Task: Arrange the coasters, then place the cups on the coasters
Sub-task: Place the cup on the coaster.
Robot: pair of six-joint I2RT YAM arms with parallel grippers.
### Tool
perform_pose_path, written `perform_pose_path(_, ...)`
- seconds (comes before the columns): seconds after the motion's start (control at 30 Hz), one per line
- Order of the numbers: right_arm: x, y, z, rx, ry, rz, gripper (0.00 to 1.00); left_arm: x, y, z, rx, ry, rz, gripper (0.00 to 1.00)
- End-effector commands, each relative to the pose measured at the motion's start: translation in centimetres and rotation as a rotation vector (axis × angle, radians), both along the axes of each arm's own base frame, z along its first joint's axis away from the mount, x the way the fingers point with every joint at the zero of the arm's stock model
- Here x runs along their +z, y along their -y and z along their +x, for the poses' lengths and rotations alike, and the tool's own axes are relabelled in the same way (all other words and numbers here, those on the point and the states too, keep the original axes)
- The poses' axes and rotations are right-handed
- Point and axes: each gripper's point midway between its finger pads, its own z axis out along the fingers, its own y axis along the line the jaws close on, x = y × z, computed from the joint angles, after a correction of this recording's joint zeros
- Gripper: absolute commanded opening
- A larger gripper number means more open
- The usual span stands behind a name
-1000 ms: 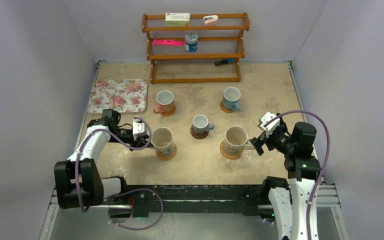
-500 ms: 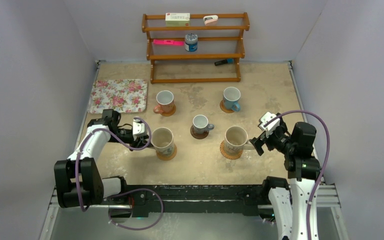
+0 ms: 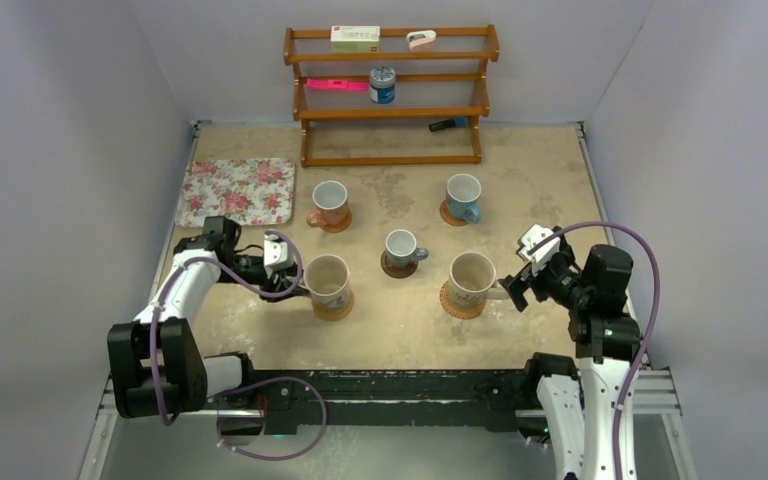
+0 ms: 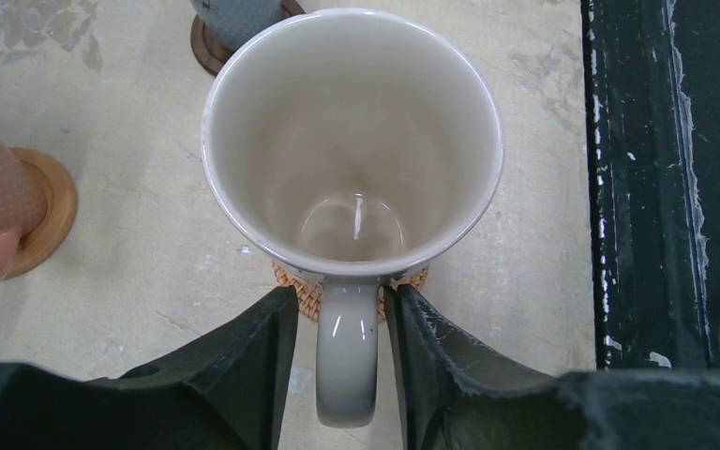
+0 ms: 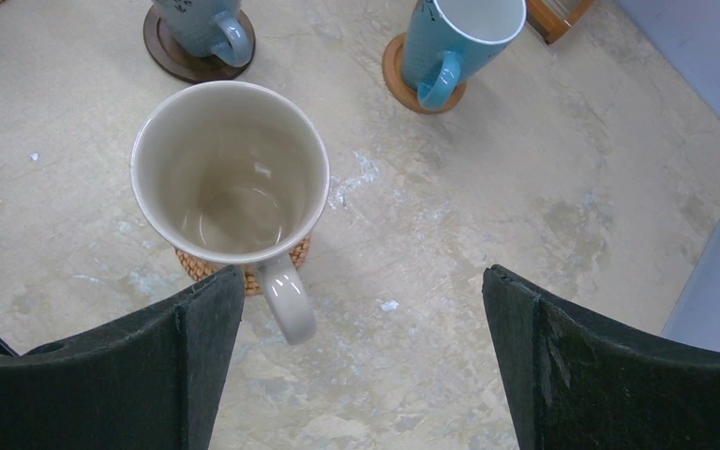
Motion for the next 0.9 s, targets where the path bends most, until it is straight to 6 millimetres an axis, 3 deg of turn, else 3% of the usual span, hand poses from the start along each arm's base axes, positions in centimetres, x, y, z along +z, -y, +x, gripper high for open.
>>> perform_pose_path(0.0,-0.1,-0.4,-0.2,0.025,0.003,0.007,0.99,2.3,0.7,0.7,-0.012,0.060,-0.062,0.47)
perform_pose_path(0.2,-0.1,-0.4,-0.2,0.025,0.004,0.008,0.99,2.5,0.7,0.5,-0.013,0.072,-0.056,0.73)
perform_pose_path(0.57,-0.1,-0.4,-0.3,0.026,0.003,0.006,0.99,3.5,0.2,1.1,0.031,0.094,-0.025,0.84)
perform_pose_path(0.67,-0.1,-0.4,-0.3,0.025,0.004,0.006,0.99,3.9,0.1,1.3,0.053,0.105,-0.019,1.00)
perform_pose_path(0.87,0.0,-0.4,-0.3,0.026,0.006,0.006,0.99,5.2,-0.4,2.1,0.116,0.131,0.006,1.00)
